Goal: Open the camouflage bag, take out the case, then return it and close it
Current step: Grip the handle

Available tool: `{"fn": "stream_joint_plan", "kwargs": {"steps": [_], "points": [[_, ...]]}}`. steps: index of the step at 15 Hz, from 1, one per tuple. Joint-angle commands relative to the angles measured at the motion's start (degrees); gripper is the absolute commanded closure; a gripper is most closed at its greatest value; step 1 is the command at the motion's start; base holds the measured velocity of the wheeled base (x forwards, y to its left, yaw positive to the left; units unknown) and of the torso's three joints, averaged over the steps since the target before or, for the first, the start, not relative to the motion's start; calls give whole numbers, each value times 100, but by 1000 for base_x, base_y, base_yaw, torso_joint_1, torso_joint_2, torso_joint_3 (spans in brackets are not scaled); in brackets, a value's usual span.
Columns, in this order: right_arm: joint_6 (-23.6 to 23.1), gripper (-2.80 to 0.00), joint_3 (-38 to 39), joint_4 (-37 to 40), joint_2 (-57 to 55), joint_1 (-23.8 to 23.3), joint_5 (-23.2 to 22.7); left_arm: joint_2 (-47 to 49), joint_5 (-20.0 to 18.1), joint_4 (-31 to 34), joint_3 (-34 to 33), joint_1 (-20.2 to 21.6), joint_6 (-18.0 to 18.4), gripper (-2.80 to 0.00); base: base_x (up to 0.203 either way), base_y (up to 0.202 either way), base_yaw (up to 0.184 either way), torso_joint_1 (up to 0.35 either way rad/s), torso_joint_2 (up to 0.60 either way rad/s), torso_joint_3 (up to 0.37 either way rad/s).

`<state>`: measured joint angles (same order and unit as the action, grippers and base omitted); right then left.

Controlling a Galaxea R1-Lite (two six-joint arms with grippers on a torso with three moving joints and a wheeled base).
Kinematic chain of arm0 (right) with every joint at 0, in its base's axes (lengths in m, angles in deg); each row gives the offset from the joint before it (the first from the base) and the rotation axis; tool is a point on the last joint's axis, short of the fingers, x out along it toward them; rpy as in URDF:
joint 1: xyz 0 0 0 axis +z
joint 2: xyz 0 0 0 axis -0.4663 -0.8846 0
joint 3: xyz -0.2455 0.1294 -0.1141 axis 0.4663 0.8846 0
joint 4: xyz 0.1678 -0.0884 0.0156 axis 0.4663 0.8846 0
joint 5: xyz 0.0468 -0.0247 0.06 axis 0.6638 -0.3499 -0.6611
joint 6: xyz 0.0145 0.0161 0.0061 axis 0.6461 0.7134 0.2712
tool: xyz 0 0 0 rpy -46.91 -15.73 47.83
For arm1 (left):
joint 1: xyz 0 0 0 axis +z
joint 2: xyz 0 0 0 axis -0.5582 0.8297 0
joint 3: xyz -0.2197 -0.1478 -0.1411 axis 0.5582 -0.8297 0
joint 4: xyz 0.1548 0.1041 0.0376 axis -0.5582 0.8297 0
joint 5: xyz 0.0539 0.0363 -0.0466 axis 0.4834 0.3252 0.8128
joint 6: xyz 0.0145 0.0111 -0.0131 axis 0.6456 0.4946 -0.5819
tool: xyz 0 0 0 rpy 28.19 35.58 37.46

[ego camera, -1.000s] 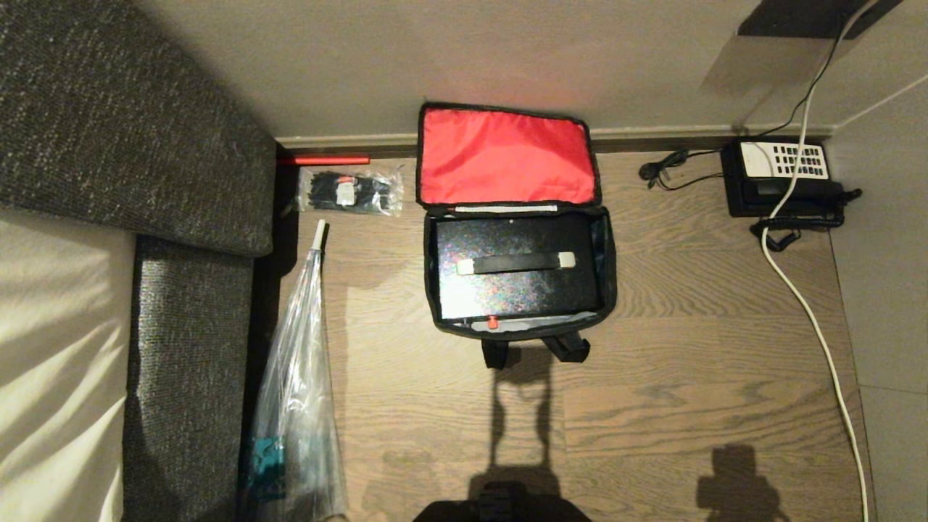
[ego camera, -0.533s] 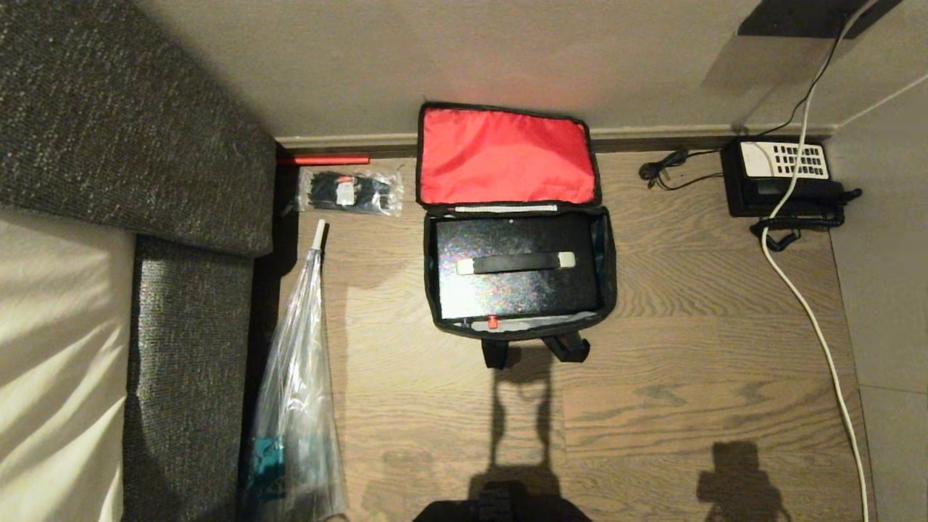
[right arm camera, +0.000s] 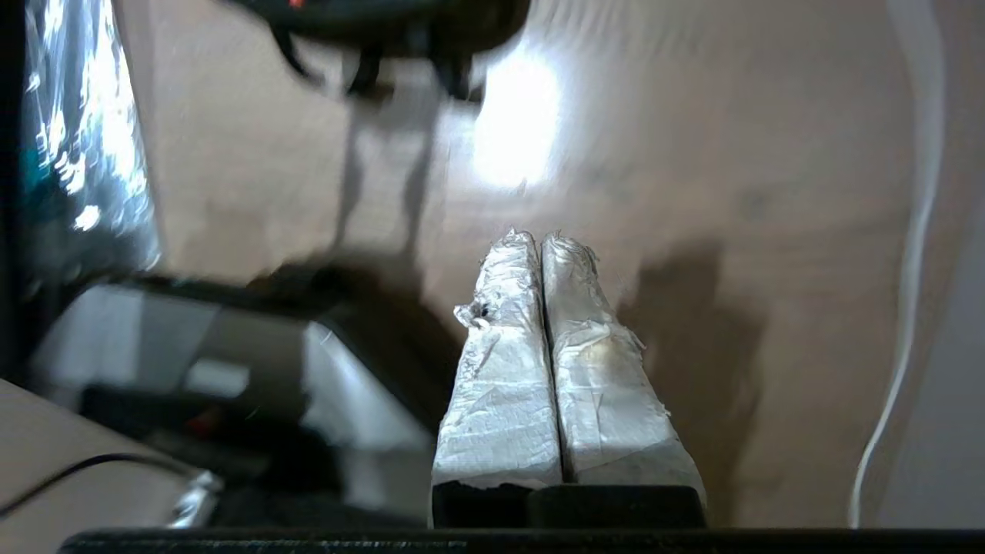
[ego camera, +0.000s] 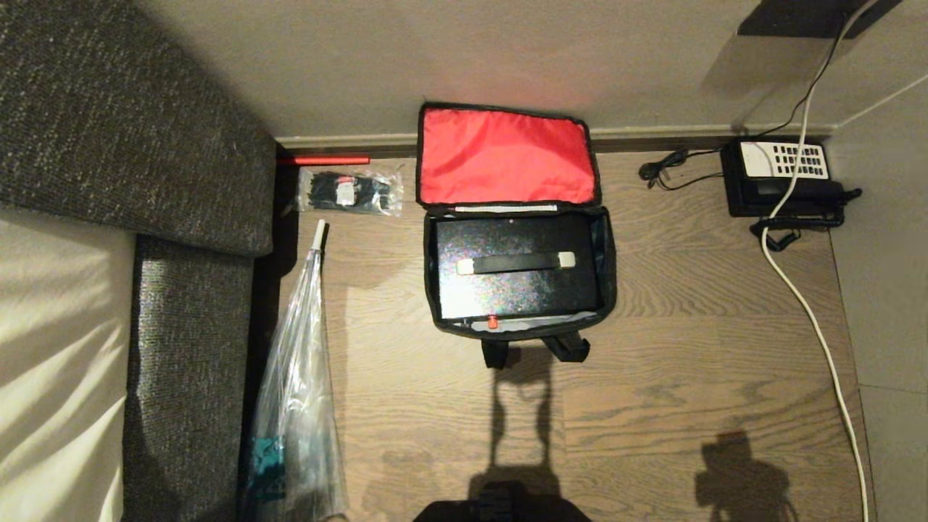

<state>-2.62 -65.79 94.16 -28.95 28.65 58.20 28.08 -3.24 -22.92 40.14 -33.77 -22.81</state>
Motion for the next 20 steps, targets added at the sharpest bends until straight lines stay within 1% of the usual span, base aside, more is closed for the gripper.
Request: {"fn": "stream_joint_plan", "kwargs": {"steps": [1, 3, 5, 8, 9, 11, 12, 14, 15, 16, 17, 19, 20], "points": [[92, 0, -317, 50, -1758, 1, -94, -11, -3, -3, -1, 2, 1, 0, 0, 0, 0, 0, 0, 0], [132, 0, -586, -131, -3235, 3, -156, -11, 2, -3, -1, 2, 1, 0, 0, 0, 0, 0, 0, 0], [80, 0, -931, -589, -4726, 21, -184, -11, 2, -3, -1, 2, 0, 0, 0, 0, 0, 0, 0, 0], [-35, 0, -1726, -1814, -6963, 195, -177, -11, -3, -3, -1, 2, -2, 0, 0, 0, 0, 0, 0, 0], [-73, 0, -2044, -2290, -7621, 335, -60, -11, 2, -3, -1, 2, 1, 0, 0, 0, 0, 0, 0, 0], [-86, 0, -2554, -3202, -8654, 705, 368, -11, 11, -3, -1, 2, -16, 0, 0, 0, 0, 0, 0, 0], [-65, 0, -2747, -3649, -9005, 1020, 547, -11, -7, -3, -1, 2, 19, 0, 0, 0, 0, 0, 0, 0], [-17, 0, -2958, -4327, -9321, 1741, 706, -11, 2, -3, -1, 2, -5, 0, 0, 0, 0, 0, 0, 0], [-9, 0, -2975, -4844, -9510, 2110, 757, -11, 2, -3, -1, 2, 1, 0, 0, 0, 0, 0, 0, 0], [8, 0, -2978, -5227, -9701, 2380, 818, -11, 2, -3, -1, 2, -8, 0, 0, 0, 0, 0, 0, 0], [80, -280, -3026, -5514, -9906, 2635, 972, -11, 2, -3, -1, 2, 1, 0, 0, 0, 0, 0, 0, 0], [142, -280, -3335, -5625, -10185, 2917, 1302, -11, 2, -3, -1, 2, 1, 0, 0, 0, 0, 0, 0, 0], [-80, -280, -3348, -5648, -10239, 2956, 1459, -11, 2, -3, -1, 2, 1, 0, 0, 0, 0, 0, 0, 0]]}}
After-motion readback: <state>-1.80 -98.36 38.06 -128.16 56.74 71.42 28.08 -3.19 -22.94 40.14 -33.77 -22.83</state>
